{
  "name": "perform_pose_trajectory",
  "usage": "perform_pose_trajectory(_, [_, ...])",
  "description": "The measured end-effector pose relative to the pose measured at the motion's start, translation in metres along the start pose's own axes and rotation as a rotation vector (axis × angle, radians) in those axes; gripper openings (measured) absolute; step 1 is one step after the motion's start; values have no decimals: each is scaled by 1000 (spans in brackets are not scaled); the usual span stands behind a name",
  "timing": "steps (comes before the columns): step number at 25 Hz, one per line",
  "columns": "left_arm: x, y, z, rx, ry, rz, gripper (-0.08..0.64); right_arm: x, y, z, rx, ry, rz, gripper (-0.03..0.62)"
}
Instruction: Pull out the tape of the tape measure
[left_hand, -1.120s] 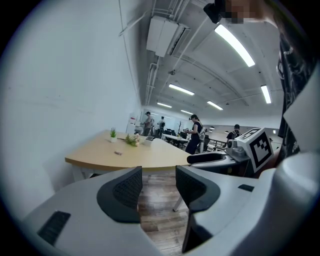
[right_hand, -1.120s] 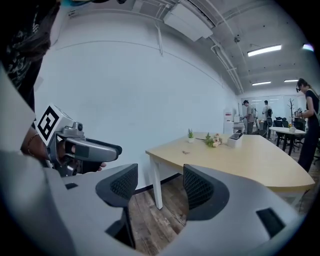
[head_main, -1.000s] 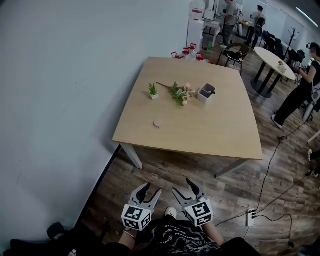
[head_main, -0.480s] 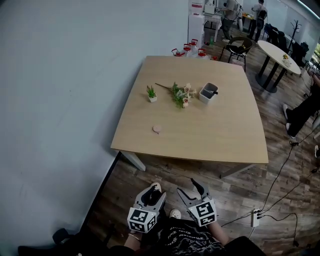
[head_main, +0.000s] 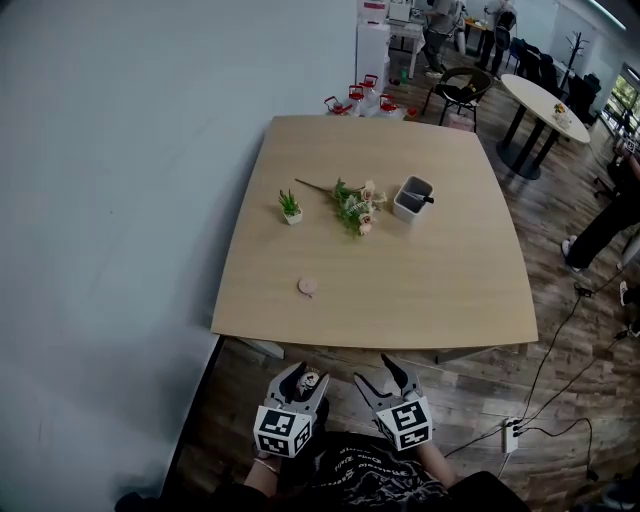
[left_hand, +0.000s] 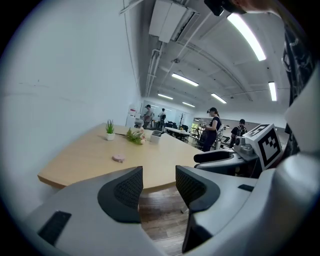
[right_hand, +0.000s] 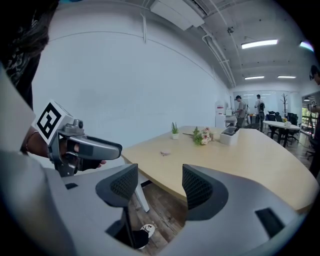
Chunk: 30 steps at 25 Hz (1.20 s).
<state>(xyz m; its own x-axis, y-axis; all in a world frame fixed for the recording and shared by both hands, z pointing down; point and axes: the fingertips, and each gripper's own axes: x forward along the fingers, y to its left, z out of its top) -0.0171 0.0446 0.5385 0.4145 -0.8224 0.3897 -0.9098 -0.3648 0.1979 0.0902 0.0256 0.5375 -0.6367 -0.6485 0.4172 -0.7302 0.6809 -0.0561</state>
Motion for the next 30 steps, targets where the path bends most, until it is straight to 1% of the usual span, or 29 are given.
perform_pose_trajectory(4, [20,45,22,-11,-11,-1,207,41,-4,23,-4,1,-22,291])
perform_pose_trajectory(8, [37,91,37,-89,-7,-1,207,76,-6,45,-5,7,-46,291])
perform_pose_trajectory(9, [41,101,41,-90,-5,-8,207,84,-7,47,0,12,-56,291])
perform_pose_trajectory(11, [49,118,48,-65,1,-21,207,99,-9,50,10,21,-74,291])
perform_pose_trajectory(13, [58,135,54,-52,5,-21,207,113,-9,54,18,27,-74,291])
perform_pose_trajectory(15, [66,152,56,-70,9,-13,207,125,-6,58,25,32,-57,291])
perform_pose_trajectory(17, [74,167,59,-76,11,-17,207,139,-7,63,24,33,-59,291])
perform_pose_trajectory(21, [81,183,68,-56,16,-22,207,166,-13,71,32,45,-72,291])
perform_pose_trajectory(24, [81,192,70,-63,14,13,207,183,-17,74,18,59,-56,292])
perform_pose_trajectory(26, [83,197,69,-78,13,33,207,193,-17,80,-5,65,-34,292])
perform_pose_trajectory(30, [80,202,70,-106,6,73,207,212,-17,84,-11,87,42,293])
